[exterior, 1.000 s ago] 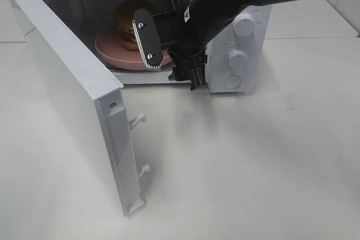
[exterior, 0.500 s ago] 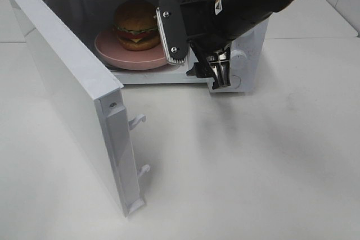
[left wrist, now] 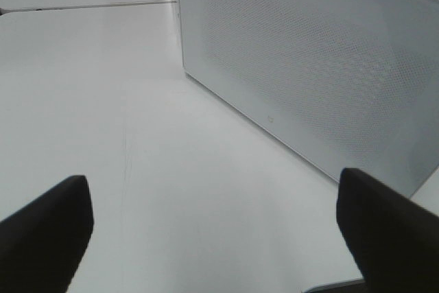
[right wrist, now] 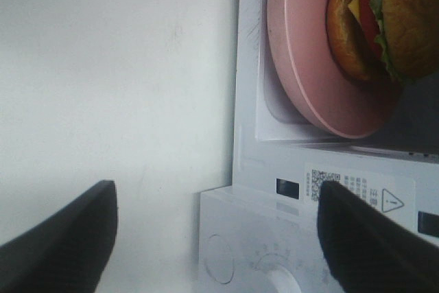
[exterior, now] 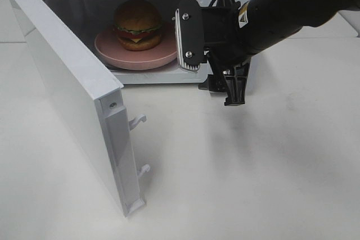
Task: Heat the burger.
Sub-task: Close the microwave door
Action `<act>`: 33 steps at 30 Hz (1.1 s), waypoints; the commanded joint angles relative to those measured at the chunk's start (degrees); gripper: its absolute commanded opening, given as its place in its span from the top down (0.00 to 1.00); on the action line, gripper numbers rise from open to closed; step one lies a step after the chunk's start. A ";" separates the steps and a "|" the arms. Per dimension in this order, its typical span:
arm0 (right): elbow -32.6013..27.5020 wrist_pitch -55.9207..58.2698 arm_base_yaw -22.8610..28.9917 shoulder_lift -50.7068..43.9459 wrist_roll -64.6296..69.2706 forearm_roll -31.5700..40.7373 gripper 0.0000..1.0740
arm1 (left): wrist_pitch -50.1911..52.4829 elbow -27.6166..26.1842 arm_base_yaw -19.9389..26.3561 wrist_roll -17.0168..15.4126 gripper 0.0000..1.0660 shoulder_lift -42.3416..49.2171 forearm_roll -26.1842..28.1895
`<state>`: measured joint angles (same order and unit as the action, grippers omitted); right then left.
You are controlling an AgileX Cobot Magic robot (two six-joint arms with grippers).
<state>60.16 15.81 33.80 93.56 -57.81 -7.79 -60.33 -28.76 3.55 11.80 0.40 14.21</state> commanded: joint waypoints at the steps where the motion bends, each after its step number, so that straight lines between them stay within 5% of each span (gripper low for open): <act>1: -2.86 -0.46 -0.17 -3.72 2.29 -0.23 0.29 | 0.63 0.17 0.11 -0.06 0.17 1.20 0.17; 33: -19.54 10.94 -0.17 -26.18 41.77 -0.23 0.29 | 0.63 0.17 0.11 -0.06 0.17 1.20 0.17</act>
<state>40.97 25.90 33.80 68.07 -18.11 -7.79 -60.33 -28.76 3.55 11.80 0.40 14.21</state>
